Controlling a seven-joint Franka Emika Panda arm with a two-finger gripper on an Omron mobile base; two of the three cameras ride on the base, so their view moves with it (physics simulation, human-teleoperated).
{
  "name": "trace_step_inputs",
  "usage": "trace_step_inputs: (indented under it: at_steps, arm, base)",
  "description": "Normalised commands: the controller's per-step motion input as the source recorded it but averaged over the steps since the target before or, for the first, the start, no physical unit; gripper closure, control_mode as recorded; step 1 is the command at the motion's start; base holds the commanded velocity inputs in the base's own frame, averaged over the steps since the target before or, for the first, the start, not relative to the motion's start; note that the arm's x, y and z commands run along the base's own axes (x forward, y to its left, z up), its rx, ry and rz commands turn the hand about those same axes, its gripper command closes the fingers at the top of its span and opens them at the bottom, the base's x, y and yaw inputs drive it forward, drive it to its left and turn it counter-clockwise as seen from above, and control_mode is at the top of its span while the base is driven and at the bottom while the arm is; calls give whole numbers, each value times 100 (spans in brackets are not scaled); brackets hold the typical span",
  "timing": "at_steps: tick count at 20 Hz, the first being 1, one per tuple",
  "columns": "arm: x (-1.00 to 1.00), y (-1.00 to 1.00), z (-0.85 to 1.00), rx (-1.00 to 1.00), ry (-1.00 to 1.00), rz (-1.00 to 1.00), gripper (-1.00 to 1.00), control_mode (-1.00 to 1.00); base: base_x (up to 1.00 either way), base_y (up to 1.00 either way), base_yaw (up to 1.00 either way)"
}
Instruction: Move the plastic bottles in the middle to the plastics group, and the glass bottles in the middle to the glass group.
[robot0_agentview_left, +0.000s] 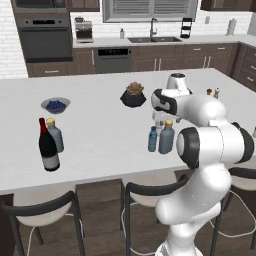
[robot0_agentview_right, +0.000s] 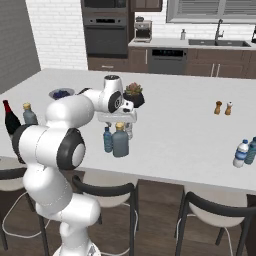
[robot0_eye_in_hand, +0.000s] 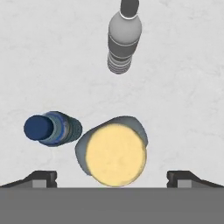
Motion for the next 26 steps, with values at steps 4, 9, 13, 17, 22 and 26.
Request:
trace_step_inputs:
  at_steps: [4, 9, 13, 17, 22, 26]
  arm:
    - [17, 0, -14, 0, 0, 0, -100, -100]
    - [11, 0, -8, 0, 0, 0, -100, -100]
    - [0, 0, -8, 1, 0, 0, -100, -100]
    - [0, 0, -1, 0, 0, 0, 100, -100]
    - [-19, 0, 0, 0, -1, 0, 100, -100]
    - [-80, -3, 2, 5, -11, 0, 100, -100]
  base:
    - [0, 0, 0]
    - [0, 0, 0]
    - [0, 0, 0]
    - [0, 0, 0]
    - [0, 0, 0]
    - [0, 0, 0]
